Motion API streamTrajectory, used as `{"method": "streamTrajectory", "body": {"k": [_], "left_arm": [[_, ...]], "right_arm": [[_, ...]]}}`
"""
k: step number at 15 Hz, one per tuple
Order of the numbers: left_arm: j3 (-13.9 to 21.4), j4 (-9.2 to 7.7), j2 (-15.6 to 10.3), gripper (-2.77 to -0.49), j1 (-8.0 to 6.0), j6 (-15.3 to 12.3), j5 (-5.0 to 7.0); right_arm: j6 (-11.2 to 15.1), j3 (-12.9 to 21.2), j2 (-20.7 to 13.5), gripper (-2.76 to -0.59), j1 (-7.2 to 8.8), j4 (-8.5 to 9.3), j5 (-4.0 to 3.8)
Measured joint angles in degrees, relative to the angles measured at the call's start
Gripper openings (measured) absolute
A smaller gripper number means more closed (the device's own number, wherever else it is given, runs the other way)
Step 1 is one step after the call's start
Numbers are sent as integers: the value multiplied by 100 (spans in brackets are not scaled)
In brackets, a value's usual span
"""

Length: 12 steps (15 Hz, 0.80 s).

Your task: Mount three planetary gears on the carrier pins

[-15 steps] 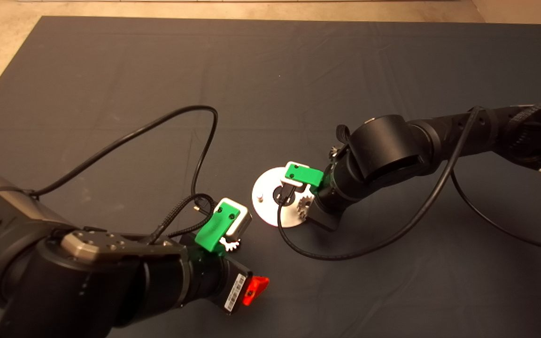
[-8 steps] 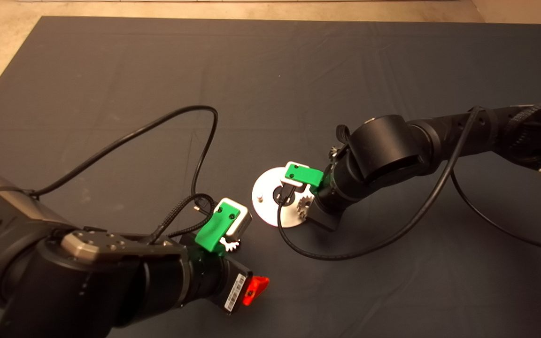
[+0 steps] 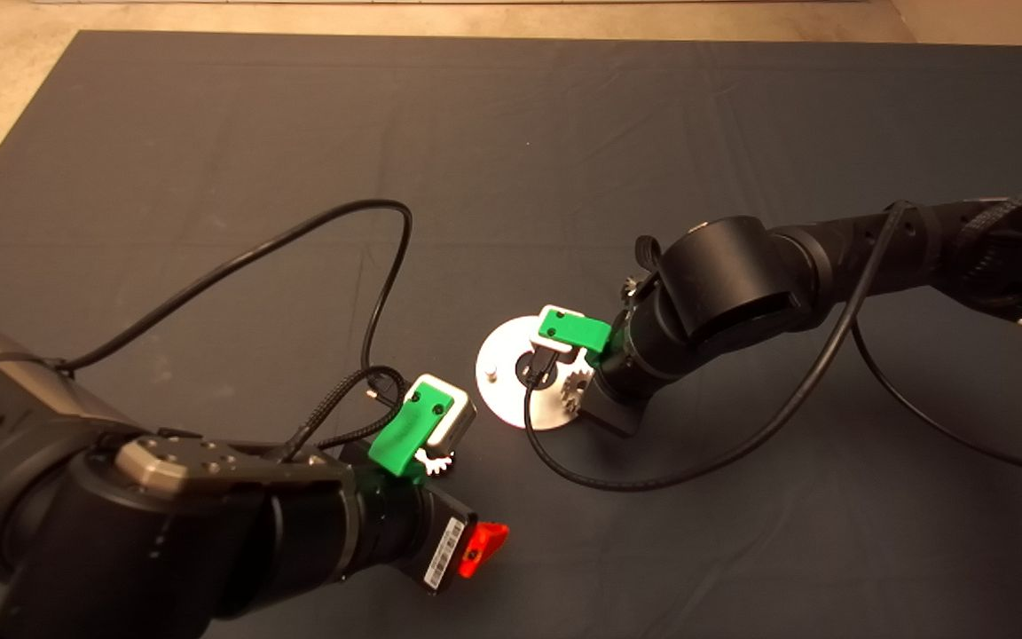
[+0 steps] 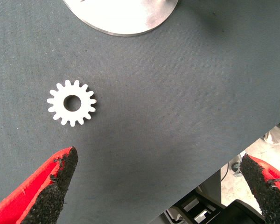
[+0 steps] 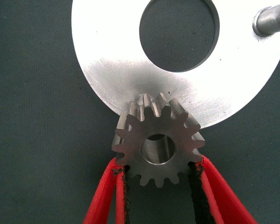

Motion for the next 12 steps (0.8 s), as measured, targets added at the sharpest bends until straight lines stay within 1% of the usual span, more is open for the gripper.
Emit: {"method": "streamTrajectory", "body": {"k": [3,12], "left_arm": [[0,2,9,-75,0,0,-2],[0,6,9,-75,0,0,-2]], "right_arm": [[0,-2,-17,-268,0,0,39],[0,-17,-65,-268,0,2,61]]}}
